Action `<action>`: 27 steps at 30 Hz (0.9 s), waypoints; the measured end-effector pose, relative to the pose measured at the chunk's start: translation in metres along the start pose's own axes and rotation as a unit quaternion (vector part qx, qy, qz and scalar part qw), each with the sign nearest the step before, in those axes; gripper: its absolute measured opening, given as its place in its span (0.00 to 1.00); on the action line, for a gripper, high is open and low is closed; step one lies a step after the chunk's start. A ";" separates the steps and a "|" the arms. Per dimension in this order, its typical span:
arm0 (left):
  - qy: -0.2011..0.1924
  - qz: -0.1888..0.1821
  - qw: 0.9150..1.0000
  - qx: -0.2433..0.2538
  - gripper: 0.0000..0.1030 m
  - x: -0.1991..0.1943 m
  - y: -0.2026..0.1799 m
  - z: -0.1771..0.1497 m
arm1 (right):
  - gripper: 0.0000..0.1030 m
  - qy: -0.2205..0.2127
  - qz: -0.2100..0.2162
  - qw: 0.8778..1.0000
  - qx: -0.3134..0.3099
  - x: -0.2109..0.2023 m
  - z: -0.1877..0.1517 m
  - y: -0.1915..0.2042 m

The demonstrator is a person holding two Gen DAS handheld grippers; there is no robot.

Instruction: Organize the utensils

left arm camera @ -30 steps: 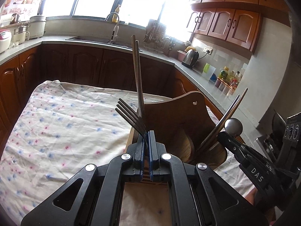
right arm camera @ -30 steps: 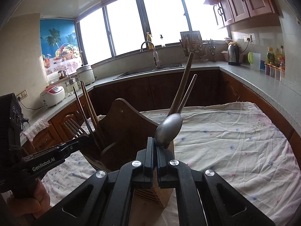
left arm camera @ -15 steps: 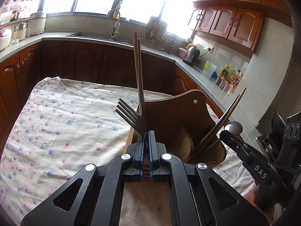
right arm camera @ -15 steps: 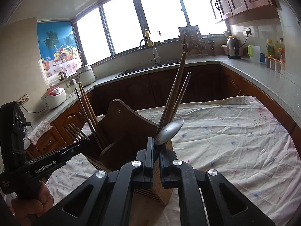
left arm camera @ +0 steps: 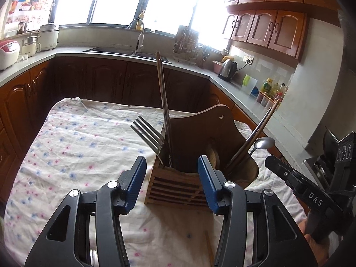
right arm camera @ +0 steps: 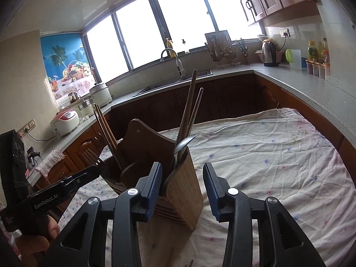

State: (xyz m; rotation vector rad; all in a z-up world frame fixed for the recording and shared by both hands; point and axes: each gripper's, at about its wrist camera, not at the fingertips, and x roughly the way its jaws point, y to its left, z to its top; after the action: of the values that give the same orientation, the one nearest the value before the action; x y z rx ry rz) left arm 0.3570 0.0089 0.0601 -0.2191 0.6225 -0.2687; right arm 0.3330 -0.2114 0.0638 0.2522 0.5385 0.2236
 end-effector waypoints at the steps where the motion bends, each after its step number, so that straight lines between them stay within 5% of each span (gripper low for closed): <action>1: 0.000 0.002 1.000 -0.003 0.48 -0.002 0.002 -0.001 | 0.40 0.001 0.001 1.000 0.003 -0.002 -0.002 -0.002; 5: 0.002 0.011 1.000 -0.020 0.50 -0.012 0.014 -0.009 | 0.52 0.001 0.011 1.000 0.009 -0.010 -0.007 -0.004; 8: 0.001 0.022 0.999 -0.030 0.58 -0.023 0.022 -0.020 | 0.64 -0.001 0.015 1.000 0.009 -0.019 -0.012 -0.004; 10: 0.000 0.033 0.999 -0.035 0.73 -0.032 0.025 -0.028 | 0.69 -0.001 0.020 1.000 0.009 -0.026 -0.016 -0.004; 14: 0.001 0.045 0.998 -0.047 0.80 -0.051 0.030 -0.048 | 0.80 -0.004 0.030 1.000 0.005 -0.042 -0.025 0.001; 27: 0.006 0.063 0.996 -0.064 0.85 -0.117 0.029 -0.120 | 0.85 0.000 0.045 0.999 0.006 -0.098 -0.082 0.007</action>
State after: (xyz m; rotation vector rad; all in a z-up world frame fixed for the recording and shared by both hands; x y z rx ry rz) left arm 0.1995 0.0584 0.0207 -0.3010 0.6629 -0.1082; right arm 0.2063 -0.2167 0.0446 0.2886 0.5299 0.3079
